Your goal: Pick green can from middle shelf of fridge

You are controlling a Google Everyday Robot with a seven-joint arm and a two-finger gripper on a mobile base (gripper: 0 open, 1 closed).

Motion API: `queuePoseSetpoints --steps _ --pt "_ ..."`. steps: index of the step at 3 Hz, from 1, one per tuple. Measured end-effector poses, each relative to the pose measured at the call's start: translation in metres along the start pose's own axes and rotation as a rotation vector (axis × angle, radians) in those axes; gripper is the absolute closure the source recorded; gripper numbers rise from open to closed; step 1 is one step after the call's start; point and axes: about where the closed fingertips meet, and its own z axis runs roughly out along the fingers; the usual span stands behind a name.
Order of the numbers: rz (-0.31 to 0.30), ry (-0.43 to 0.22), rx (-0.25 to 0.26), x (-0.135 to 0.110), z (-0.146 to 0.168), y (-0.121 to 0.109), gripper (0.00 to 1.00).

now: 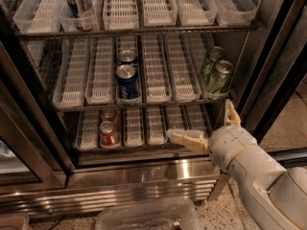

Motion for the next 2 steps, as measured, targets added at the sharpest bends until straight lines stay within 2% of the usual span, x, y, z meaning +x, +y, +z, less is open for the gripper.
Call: queuePoseSetpoints --steps 1,2 --pt "-0.041 -0.025 0.048 0.0012 0.0097 -0.0098 0.00" --pt "-0.028 -0.054 0.075 0.0091 0.0193 -0.0131 0.00"
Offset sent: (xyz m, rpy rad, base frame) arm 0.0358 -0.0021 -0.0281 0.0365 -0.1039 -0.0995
